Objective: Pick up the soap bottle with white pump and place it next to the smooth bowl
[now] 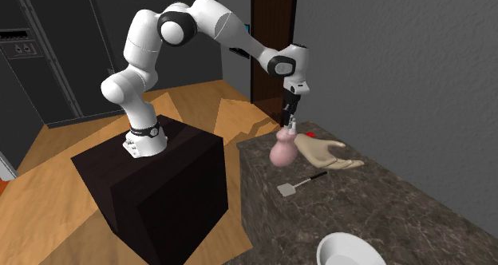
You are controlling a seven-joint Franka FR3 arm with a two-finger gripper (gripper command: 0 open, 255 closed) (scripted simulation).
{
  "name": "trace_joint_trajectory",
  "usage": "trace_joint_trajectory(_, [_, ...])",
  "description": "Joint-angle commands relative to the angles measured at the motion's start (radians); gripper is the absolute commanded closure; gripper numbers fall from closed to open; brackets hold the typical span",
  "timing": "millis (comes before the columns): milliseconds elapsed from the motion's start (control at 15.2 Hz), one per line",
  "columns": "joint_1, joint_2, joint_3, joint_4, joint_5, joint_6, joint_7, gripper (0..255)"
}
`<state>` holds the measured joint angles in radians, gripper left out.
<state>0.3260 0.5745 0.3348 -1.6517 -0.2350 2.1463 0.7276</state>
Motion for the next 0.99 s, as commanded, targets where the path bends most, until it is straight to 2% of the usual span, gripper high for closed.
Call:
trace_joint_trajectory(0, [-0.003, -0.015, 0.004, 0.004, 0.006, -0.018, -0.004, 255])
trace_joint_trajectory(924, [-0.012, -0.096, 0.023, 0.075, 0.041, -0.165, -0.028, 255])
